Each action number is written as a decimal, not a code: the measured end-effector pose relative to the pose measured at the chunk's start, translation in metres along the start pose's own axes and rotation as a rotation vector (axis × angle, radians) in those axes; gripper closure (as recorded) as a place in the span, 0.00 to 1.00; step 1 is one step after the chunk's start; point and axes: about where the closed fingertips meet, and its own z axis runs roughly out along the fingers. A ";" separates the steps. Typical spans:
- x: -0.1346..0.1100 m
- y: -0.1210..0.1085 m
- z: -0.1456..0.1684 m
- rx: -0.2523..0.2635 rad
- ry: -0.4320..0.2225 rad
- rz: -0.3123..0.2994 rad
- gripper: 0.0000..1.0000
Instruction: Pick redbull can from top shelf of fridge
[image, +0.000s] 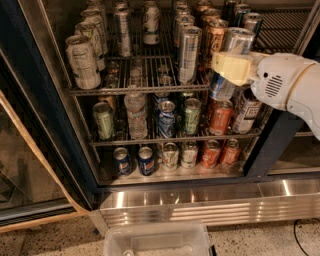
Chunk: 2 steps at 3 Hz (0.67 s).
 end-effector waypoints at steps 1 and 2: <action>0.003 0.014 0.000 -0.061 0.004 0.028 1.00; 0.003 0.026 -0.001 -0.120 0.005 0.042 1.00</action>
Offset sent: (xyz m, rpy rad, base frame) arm -0.0230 0.0237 -0.0003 0.0854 0.0285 0.1765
